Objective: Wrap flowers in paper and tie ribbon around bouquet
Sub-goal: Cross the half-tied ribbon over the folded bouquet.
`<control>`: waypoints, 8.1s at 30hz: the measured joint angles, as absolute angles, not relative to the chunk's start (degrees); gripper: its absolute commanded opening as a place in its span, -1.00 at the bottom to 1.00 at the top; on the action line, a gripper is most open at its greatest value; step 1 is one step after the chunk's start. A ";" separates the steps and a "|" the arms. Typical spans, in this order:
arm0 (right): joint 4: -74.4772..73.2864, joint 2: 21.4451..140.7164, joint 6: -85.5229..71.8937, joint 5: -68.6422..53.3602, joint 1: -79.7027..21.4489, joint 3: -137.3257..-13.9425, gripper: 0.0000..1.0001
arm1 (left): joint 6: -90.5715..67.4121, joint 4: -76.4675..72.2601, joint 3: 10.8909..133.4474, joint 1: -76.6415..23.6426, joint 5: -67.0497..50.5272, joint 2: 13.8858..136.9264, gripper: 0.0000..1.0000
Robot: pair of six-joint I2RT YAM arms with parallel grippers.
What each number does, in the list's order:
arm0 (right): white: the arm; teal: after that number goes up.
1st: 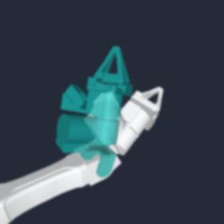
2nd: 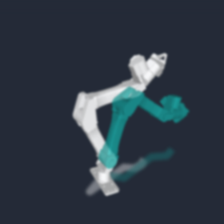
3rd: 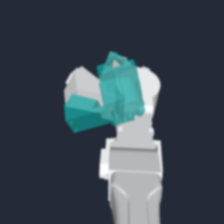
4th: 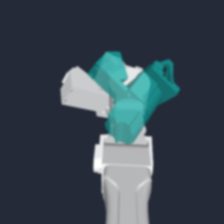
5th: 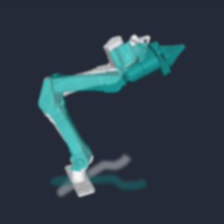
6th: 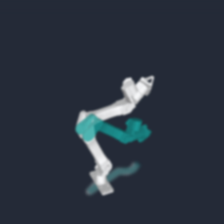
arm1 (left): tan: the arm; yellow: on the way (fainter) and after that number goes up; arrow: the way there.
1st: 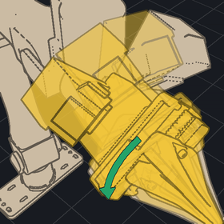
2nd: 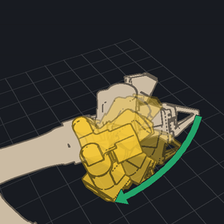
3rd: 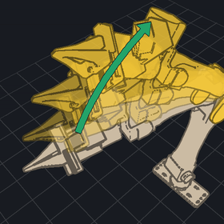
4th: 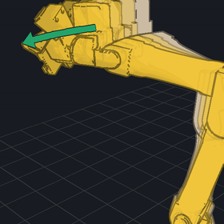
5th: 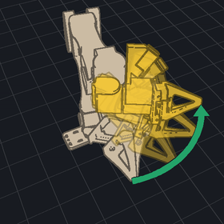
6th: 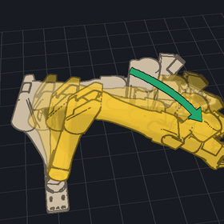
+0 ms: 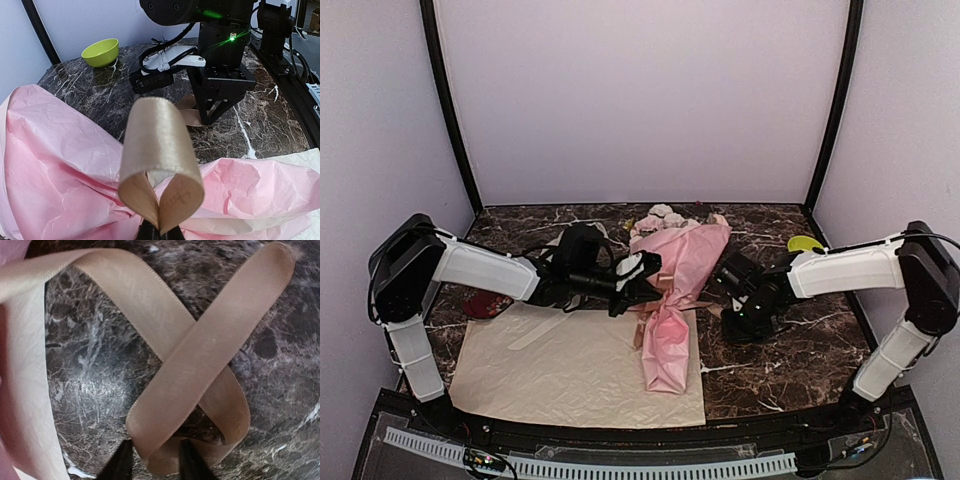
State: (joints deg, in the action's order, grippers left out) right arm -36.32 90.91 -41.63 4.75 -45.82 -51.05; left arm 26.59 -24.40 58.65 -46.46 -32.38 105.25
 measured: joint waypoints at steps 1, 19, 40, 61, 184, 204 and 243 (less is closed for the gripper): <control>-36.01 91.33 -41.58 4.64 -45.82 -50.87 -1.00 | 26.63 -24.27 58.65 -46.46 -32.32 105.25 -1.00; -31.70 86.52 -28.47 6.13 -49.54 -80.31 -1.00 | 27.68 -24.14 57.47 -46.98 -29.43 103.79 -1.00; -30.24 116.66 -21.43 -4.78 -57.93 -113.89 0.71 | 25.96 -28.69 50.35 -49.06 -27.51 98.83 -1.00; -13.72 85.62 -11.94 -23.49 -46.35 -78.15 0.50 | 21.89 -30.02 50.06 -49.15 -28.62 97.78 -1.00; -7.38 94.83 -12.10 -28.51 -41.52 -69.34 -1.00 | 28.69 14.22 89.10 -64.86 -20.40 120.22 0.19; -4.01 94.15 -16.23 -28.73 -42.35 -66.94 -1.00 | 8.03 -24.27 51.13 -46.30 -22.87 84.01 0.18; -20.03 109.14 -7.49 -32.29 -37.91 -80.47 -0.85 | 0.71 -34.63 55.64 -44.91 -35.73 103.50 -1.00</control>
